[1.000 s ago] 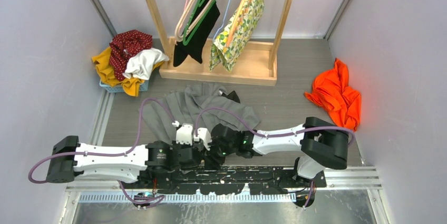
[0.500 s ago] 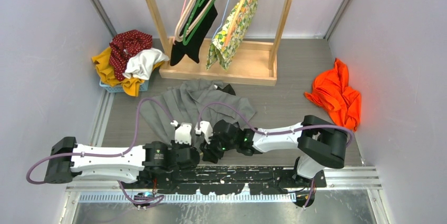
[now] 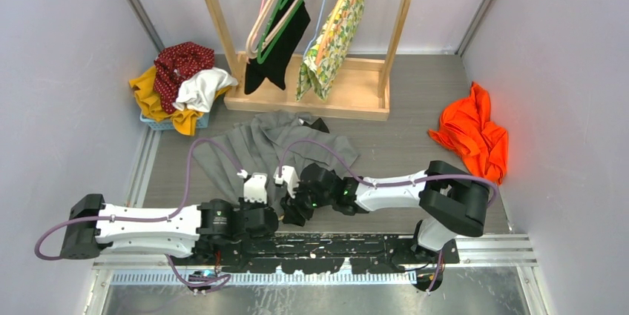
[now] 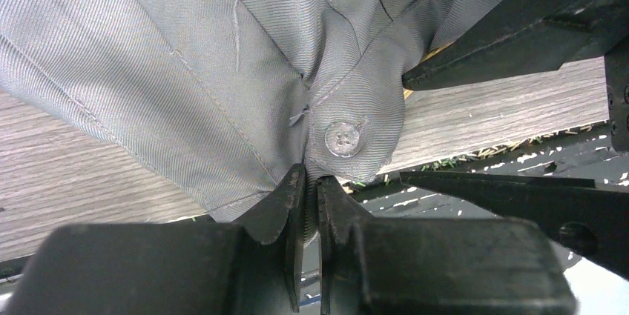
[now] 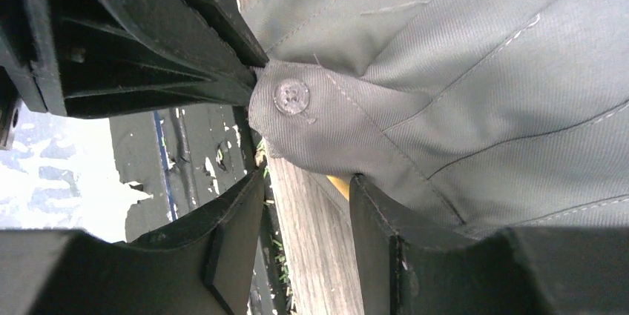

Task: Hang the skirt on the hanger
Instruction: Hang the skirt on the hanger.

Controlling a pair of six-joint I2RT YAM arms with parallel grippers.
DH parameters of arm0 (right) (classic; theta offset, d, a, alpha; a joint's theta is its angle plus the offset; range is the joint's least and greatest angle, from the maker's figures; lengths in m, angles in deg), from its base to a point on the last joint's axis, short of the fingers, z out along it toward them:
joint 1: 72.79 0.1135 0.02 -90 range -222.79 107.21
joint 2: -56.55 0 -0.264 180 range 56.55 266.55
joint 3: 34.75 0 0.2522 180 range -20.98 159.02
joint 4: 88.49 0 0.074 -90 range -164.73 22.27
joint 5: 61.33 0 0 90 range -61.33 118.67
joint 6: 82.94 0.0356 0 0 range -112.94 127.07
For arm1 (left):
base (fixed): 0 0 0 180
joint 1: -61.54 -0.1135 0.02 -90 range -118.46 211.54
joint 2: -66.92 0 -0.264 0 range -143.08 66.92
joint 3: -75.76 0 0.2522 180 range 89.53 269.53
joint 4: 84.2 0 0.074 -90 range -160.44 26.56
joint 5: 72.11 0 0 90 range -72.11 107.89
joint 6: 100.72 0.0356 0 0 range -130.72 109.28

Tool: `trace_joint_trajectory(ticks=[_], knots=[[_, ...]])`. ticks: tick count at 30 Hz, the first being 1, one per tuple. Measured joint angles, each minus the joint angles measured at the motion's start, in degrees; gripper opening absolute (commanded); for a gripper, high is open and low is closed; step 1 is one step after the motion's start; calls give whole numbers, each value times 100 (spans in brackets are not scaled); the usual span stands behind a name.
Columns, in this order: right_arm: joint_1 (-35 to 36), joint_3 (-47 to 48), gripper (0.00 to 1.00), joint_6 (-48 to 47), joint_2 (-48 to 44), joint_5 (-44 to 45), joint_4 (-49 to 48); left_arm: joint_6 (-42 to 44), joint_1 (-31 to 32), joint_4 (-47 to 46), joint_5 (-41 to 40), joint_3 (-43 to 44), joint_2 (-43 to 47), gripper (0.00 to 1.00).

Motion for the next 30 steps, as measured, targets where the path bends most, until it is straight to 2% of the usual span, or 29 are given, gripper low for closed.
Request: trace_joint_trajectory(ticks=[15,22,26,30], knots=[[-243,444,50,-116,658,-302,153,-22,0,66,-20,-28,291,10],[-247,229,51,-76,520,-293,142,-26,11,57,-20,-103,310,10],[-247,151,50,-101,129,-269,409,-42,11,57,-20,-153,310,10],[-245,179,50,-125,114,-260,621,-46,11,59,-20,-153,330,10]])
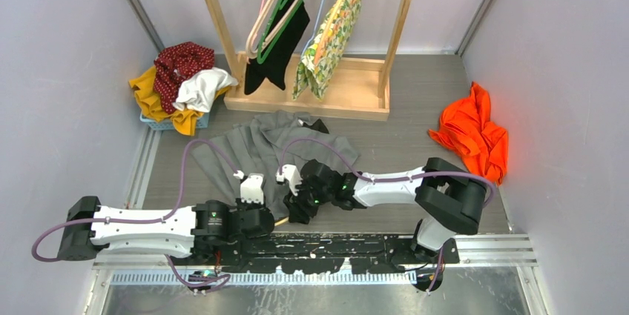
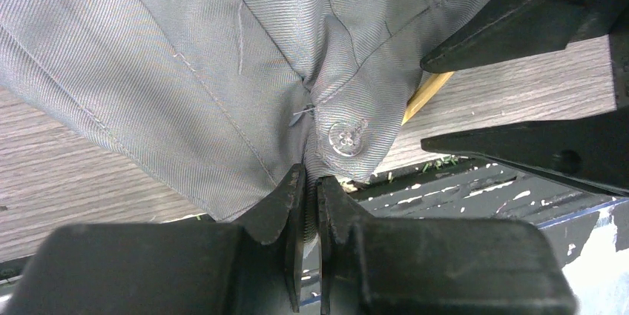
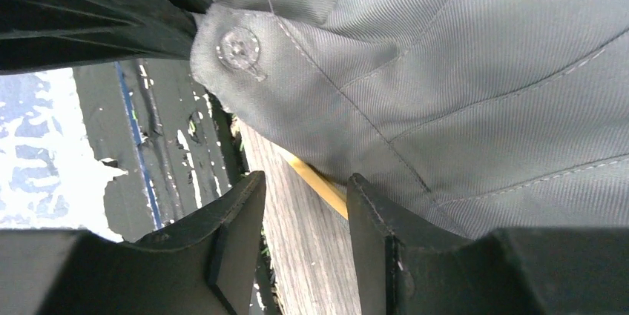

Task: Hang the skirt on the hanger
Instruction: Hang the skirt on the hanger.

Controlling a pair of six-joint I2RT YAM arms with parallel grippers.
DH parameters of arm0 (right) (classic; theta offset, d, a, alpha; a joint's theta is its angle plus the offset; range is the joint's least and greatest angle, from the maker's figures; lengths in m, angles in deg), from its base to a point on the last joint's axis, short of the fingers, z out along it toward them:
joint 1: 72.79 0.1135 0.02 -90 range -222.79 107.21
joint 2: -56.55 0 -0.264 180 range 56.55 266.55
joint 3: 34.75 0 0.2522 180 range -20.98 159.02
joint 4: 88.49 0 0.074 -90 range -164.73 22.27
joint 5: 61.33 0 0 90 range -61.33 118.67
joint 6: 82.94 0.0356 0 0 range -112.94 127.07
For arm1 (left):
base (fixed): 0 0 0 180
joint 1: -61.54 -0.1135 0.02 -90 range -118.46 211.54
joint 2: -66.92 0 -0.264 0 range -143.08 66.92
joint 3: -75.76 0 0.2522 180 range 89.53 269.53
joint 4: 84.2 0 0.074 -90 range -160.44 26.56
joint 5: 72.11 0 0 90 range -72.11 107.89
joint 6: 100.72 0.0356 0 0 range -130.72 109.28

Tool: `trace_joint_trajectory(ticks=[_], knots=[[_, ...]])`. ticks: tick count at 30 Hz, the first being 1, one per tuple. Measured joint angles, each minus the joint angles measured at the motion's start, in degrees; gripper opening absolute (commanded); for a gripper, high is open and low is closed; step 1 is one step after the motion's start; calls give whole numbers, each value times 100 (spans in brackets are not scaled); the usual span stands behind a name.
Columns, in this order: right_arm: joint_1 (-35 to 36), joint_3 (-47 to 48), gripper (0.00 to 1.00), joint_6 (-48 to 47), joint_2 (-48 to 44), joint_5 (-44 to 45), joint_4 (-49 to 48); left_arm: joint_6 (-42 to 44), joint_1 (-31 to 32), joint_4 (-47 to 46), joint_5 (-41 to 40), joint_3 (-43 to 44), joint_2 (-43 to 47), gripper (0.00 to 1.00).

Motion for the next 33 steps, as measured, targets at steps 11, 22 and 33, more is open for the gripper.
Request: trace_joint_trajectory(ticks=[11,22,33], knots=[[177,382,46,-114,553,339,166,0,0,2,-4,-4,39,10],[339,649,1,-229,809,501,201,-101,-4,111,-96,-61,116,10],[-83,326,1,181,94,177,542,-122,0,96,-92,-61,225,39]])
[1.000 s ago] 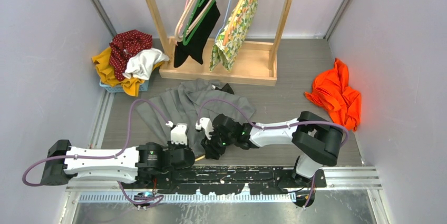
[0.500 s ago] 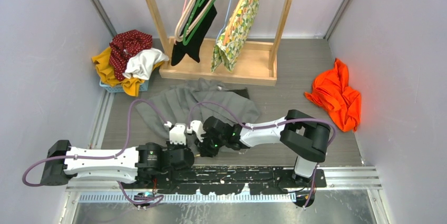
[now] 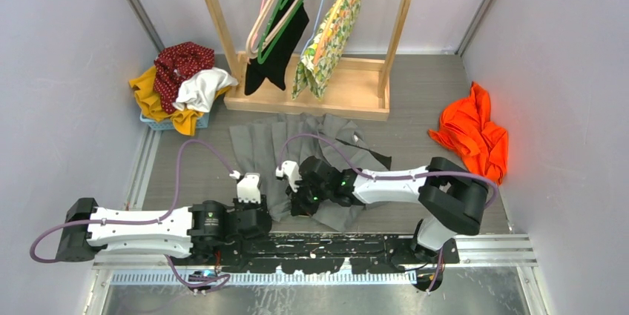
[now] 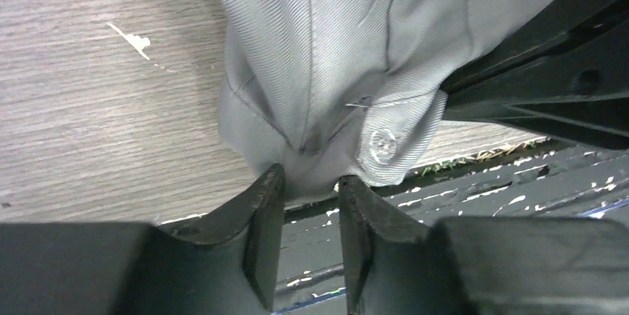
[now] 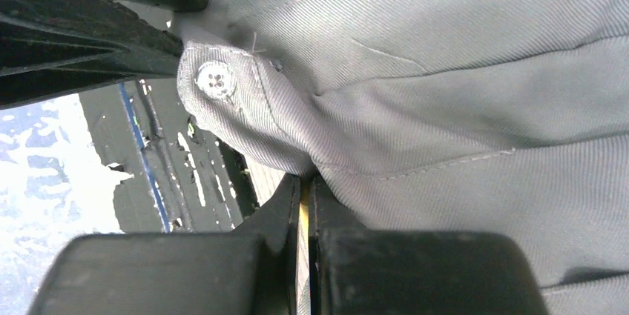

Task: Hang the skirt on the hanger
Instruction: Hang the skirt on the hanger.

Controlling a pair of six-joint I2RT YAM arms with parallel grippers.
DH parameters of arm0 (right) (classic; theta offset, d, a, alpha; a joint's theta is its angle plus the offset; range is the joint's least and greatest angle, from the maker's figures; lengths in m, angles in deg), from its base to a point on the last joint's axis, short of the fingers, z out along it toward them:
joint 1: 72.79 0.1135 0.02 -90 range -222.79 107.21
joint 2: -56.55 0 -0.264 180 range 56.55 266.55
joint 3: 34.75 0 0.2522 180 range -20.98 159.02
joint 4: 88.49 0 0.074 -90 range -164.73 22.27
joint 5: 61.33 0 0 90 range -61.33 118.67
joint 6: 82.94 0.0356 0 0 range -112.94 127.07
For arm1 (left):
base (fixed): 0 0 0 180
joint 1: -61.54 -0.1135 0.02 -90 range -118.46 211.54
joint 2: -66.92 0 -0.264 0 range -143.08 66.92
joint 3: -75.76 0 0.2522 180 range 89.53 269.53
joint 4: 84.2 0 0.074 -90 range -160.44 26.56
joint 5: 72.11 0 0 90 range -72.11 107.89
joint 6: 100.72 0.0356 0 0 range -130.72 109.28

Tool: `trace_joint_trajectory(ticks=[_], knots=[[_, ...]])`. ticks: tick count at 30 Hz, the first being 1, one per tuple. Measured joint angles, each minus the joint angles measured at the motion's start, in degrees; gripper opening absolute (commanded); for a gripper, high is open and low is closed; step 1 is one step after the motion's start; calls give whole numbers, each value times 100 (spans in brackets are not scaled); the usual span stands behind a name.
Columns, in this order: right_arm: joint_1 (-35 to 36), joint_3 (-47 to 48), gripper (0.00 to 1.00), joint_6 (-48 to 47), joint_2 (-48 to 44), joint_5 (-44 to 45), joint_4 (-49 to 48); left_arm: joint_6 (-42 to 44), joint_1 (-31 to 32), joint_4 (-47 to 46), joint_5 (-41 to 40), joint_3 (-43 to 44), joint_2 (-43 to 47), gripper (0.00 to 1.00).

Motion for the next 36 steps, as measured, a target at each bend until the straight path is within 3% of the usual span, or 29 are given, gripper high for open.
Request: trace_joint_trajectory(ticks=[10,15,20,24,30,36], knots=[[-118,-188,1,155,-278,35,149,-52,0,380,-120,0,634,49],[-133,-201,1,173,-278,33,149,-227,0,890,-389,-4,1187,69],[-133,-201,1,173,-278,28,149,-116,-70,920,-750,-149,1412,75],[-133,-201,1,190,-291,24,160,234,-507,557,-715,-256,1257,76],[-133,-262,1,249,-520,-17,223,887,-1694,-638,15,-608,603,76],[-136,-330,1,297,-673,-42,275,1311,-1926,-1397,498,-756,437,74]])
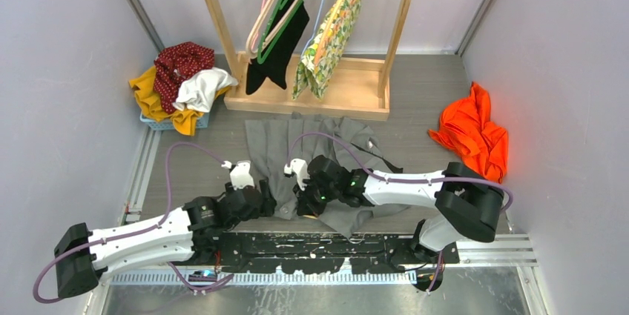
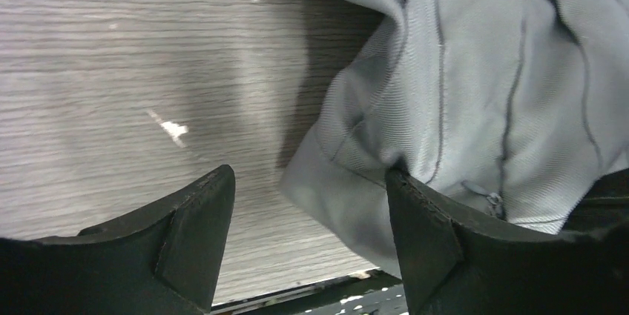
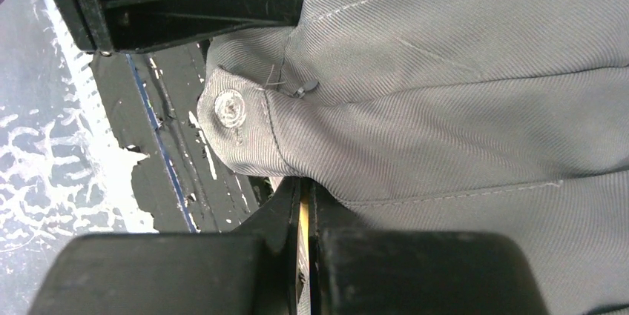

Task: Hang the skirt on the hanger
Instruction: Hang the skirt on the hanger.

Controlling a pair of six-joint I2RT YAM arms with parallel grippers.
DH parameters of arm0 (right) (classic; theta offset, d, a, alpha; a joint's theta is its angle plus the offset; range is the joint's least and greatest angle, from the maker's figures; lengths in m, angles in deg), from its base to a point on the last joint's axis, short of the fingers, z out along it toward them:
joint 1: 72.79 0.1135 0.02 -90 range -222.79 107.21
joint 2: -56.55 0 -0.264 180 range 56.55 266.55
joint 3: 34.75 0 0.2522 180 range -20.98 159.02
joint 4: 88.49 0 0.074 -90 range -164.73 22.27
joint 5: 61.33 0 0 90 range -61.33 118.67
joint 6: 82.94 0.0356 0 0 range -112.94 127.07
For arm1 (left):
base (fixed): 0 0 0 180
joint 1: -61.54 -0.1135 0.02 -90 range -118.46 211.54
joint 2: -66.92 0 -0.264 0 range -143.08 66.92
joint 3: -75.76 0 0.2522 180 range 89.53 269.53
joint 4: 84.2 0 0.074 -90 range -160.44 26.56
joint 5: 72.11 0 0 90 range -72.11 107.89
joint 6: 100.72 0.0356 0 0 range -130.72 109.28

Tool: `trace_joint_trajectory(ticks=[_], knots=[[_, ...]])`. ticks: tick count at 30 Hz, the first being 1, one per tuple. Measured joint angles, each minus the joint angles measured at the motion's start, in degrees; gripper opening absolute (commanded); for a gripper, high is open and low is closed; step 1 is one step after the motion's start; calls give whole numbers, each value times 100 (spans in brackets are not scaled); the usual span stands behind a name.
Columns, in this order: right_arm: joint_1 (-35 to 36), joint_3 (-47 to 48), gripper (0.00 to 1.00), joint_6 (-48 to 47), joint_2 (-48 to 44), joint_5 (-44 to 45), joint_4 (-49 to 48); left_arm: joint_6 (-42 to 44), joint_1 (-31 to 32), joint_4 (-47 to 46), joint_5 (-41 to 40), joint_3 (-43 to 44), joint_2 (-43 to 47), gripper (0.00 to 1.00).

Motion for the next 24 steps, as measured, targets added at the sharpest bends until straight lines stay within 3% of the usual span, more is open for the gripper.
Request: trace_joint_trajectory(ticks=[3,9,12,13,24], knots=[[-4,-39,1,22,-68,0,22,140,-90,-431,240,-116,26,68],[-81,-199,1,138,-251,-70,9,203,-144,-1110,634,-413,-63,33],[-116,-278,1,179,-348,-90,-7,188,-144,-1296,745,-424,-125,6],[-131,-280,1,181,-354,-90,-7,164,-144,-1331,763,-424,-125,2],[-444,-341,1,402,-741,-22,48,160,-146,-708,769,-120,437,0]])
